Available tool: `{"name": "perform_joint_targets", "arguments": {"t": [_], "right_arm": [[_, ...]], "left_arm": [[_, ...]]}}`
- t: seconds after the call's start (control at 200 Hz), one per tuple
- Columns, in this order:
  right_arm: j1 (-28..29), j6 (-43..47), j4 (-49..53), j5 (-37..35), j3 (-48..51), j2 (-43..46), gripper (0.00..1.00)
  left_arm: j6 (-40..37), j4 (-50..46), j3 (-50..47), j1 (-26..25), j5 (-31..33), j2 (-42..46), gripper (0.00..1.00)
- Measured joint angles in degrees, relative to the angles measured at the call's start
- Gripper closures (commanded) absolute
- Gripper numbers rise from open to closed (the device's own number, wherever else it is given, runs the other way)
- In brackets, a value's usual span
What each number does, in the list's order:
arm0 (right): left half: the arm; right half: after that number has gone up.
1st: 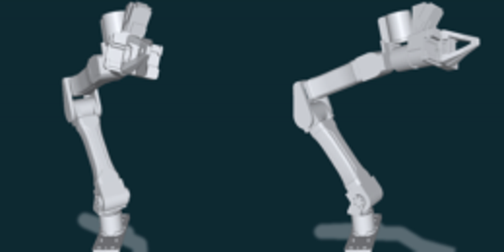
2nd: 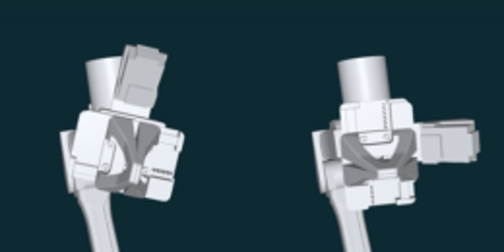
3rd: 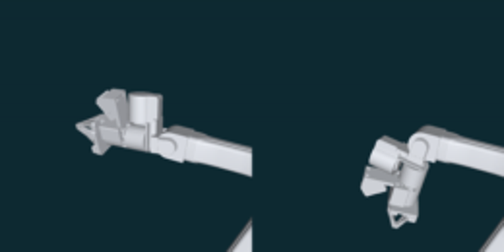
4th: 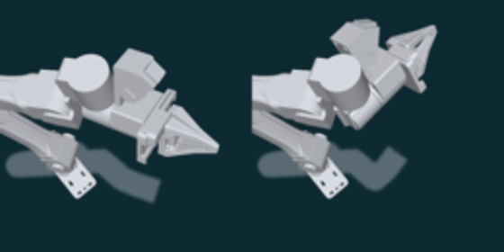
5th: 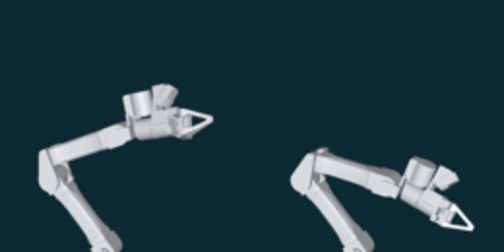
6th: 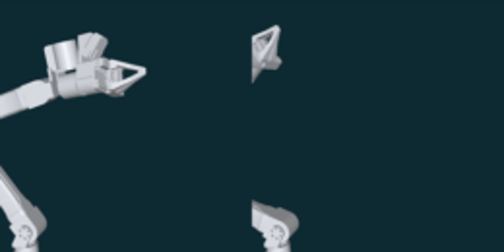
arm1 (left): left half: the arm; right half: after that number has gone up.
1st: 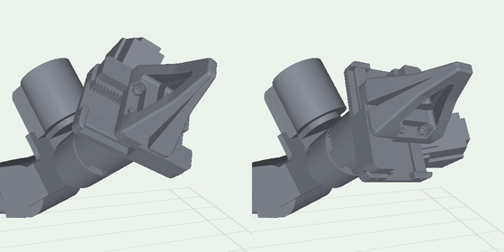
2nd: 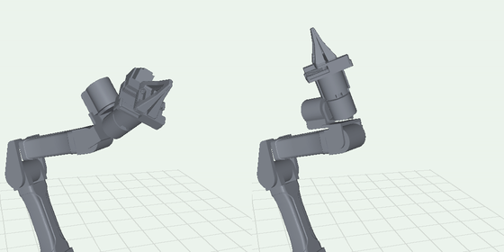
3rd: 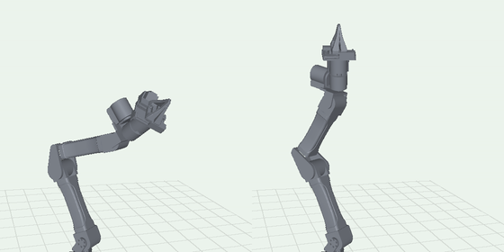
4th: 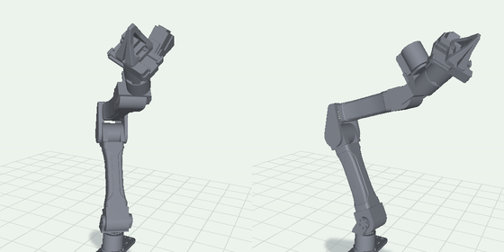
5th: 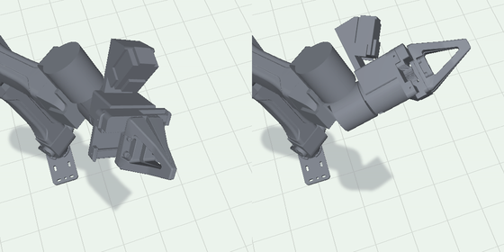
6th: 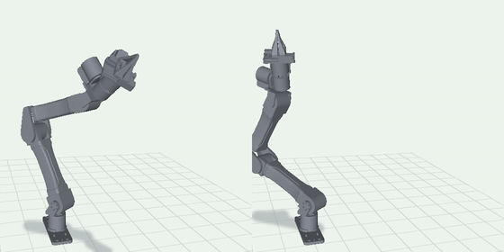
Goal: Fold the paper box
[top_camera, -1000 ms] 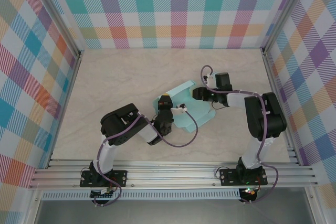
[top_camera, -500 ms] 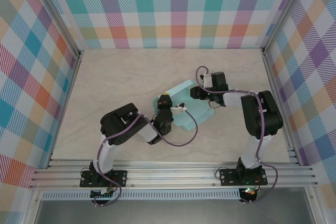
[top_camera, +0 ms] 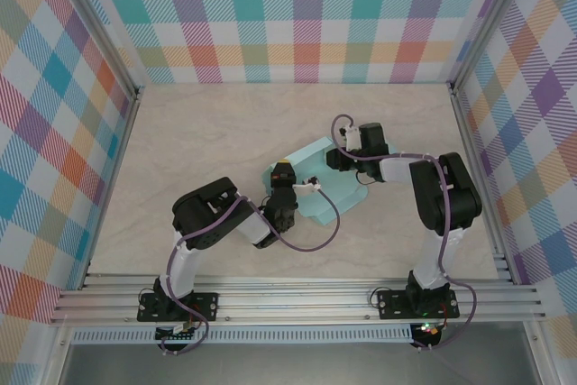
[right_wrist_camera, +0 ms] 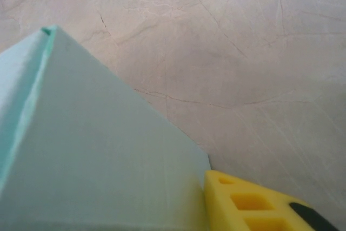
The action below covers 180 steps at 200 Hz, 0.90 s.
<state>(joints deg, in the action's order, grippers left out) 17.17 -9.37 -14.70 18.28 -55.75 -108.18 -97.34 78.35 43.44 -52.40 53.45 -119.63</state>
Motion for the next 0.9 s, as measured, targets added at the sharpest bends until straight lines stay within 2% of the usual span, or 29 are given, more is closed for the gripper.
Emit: {"name": "perform_joint_targets", "arguments": {"t": [0.17,0.28,0.5,0.63,0.7,0.765,0.865,0.9], "right_arm": [[2.0,1.8,-1.2,-6.1,0.1,0.0,0.91],[2.7,1.9,-2.3,-8.7,1.5,0.9,0.94],[2.8,0.4,-2.3,-11.6,4.5,4.1,0.95],[3.2,-0.5,-1.9,-13.2,5.5,7.1,0.97],[3.6,-0.7,-1.7,-14.2,5.8,8.7,0.98],[4.1,-0.9,-1.1,-15.3,6.3,10.4,1.0],[5.2,-1.5,0.7,-17.6,6.8,12.9,1.0],[5.6,-1.9,1.4,-18.3,7.0,13.7,1.0]], "left_arm": [[1.3,-0.3,0.3,-0.2,-0.4,0.3,0.76],[5.0,-3.3,0.3,-0.5,-0.5,3.3,0.63],[19.5,-17.3,0.0,-1.3,-0.2,16.4,0.48],[33.4,-26.6,-1.8,-1.6,0.2,28.5,0.41],[43.8,-33.6,-3.1,-1.6,0.2,37.1,0.35],[54.9,-41.2,-3.6,-1.2,-1.4,45.7,0.24],[72.1,-52.1,-3.9,0.6,-3.8,59.1,0.01],[78.5,-55.6,-3.8,2.0,-4.4,63.4,0.0]]}}
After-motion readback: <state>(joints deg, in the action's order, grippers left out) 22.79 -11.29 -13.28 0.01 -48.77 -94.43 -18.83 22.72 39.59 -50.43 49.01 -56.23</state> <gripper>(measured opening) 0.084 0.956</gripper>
